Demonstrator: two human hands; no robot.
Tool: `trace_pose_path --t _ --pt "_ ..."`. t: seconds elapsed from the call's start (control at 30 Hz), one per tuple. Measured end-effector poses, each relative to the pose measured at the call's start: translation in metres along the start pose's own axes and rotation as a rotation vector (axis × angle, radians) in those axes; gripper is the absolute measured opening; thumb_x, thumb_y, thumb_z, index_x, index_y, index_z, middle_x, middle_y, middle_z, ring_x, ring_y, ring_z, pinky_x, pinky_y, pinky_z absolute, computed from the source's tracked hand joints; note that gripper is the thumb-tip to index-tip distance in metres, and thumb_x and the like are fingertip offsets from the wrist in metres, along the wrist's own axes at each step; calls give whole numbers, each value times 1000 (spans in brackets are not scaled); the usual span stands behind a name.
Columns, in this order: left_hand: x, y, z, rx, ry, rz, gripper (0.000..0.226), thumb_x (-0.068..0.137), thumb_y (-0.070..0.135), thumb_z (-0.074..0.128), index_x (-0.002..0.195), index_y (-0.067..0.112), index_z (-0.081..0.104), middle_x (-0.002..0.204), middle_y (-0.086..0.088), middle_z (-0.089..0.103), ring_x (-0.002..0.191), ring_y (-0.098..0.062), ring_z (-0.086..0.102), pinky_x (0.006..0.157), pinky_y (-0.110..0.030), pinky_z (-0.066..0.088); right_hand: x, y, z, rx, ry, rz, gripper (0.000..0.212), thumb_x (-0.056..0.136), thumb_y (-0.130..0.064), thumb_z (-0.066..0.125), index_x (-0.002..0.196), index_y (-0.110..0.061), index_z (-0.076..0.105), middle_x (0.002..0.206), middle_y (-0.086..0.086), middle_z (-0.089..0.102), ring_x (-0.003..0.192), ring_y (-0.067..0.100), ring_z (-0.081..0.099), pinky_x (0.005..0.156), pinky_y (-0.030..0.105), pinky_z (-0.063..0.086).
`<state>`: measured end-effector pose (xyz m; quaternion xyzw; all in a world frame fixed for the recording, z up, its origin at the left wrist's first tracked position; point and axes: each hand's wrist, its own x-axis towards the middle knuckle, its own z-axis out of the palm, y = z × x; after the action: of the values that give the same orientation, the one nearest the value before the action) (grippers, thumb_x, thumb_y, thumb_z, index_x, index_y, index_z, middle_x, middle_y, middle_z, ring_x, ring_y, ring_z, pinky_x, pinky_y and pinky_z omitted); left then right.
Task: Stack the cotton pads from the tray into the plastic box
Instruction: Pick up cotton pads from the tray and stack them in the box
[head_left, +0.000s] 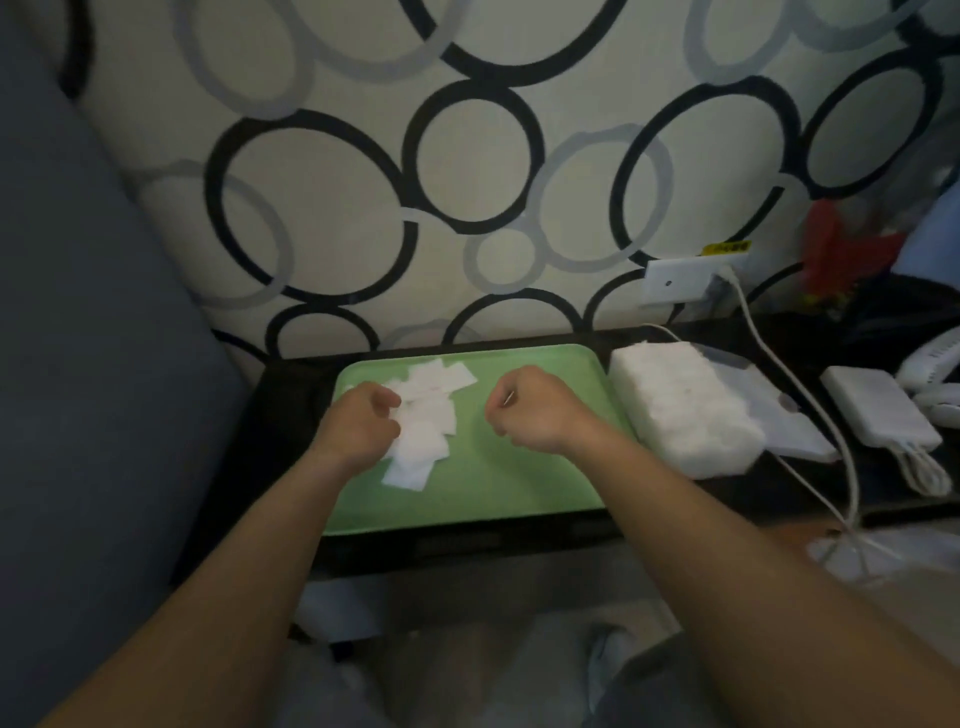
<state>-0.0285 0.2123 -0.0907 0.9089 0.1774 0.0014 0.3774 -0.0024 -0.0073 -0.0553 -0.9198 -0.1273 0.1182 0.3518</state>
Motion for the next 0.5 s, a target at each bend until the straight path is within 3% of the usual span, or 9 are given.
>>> trace_pose_path --t 0.17,0.23,0.3,0.37,0.43,0.5 --pt "-5 -22 -5 54 -132 -28 34 75 13 83 99 16 59 93 -7 64 82 -22 58 74 -29 46 18 2 40 86 -44 17 16 91 -11 57 89 -20 70 91 -4 65 86 16 62 85 28 50" --pt "-5 -23 -6 17 -143 -46 24 73 20 82 82 16 60 78 -9 65 72 -26 60 72 -39 53 27 -2 52 66 -50 25 14 90 -14 58 86 -22 70 96 -4 67 94 16 63 89 28 50" --pt "-3 -20 -4 -29 -121 -62 19 76 20 73 64 13 60 66 -19 66 60 -34 62 71 -51 58 33 -5 62 5 -36 34 16 87 -24 62 82 -13 72 93 2 73 90 22 67 86 36 55" --pt "-2 -16 -3 -56 -107 -97 21 81 18 73 68 11 57 74 -24 70 66 -39 68 72 -50 60 40 -8 71 -18 -32 46 31 83 -37 66 79 -6 71 82 9 72 80 26 67 76 39 55" --pt "-2 -12 -4 -46 -129 -99 23 83 21 76 78 12 56 84 -16 68 75 -30 66 74 -42 57 46 -11 76 -2 -42 40 36 79 -43 72 69 -10 64 70 8 63 69 24 61 67 35 49" --pt "1 -12 -5 37 -152 -66 28 81 26 81 95 13 61 95 -3 62 91 -22 62 79 -35 50 50 -13 79 51 -54 38 29 76 -39 79 82 -14 67 79 2 59 77 19 59 71 32 45"
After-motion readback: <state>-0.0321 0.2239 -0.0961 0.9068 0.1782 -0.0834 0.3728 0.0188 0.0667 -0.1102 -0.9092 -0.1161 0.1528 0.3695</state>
